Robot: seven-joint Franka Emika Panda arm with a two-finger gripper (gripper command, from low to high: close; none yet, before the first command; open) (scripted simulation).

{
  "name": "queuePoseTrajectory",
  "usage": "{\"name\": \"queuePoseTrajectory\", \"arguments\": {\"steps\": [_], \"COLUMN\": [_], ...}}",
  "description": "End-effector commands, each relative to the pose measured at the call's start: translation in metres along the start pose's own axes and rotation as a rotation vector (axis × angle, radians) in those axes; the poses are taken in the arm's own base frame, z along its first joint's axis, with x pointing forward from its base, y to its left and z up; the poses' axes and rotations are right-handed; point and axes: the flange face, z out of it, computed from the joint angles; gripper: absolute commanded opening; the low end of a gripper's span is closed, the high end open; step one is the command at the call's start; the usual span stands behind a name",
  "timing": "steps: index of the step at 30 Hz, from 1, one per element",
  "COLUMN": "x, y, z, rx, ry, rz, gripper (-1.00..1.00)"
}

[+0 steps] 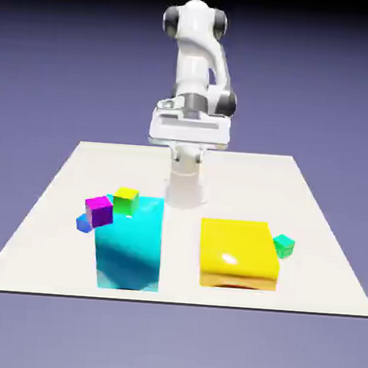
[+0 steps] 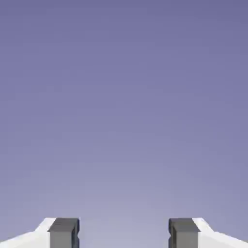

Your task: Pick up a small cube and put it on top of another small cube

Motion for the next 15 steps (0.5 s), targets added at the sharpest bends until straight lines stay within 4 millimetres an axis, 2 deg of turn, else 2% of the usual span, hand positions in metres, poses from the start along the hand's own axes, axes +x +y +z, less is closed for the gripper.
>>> {"name": "queuePoseTrajectory", "arguments": {"steps": [1, 8, 15], "x": [0.006, 0.046, 0.077], "y": [0.005, 0.047, 0.098], "z": [0.0, 0.005, 0.016], "rx": [-0.001, -0.002, 0.011], "ry": [-0.008, -0.075, -0.154], "rz": [-0.012, -0.094, -0.179], "gripper": [0.0, 0.0, 0.0]}}
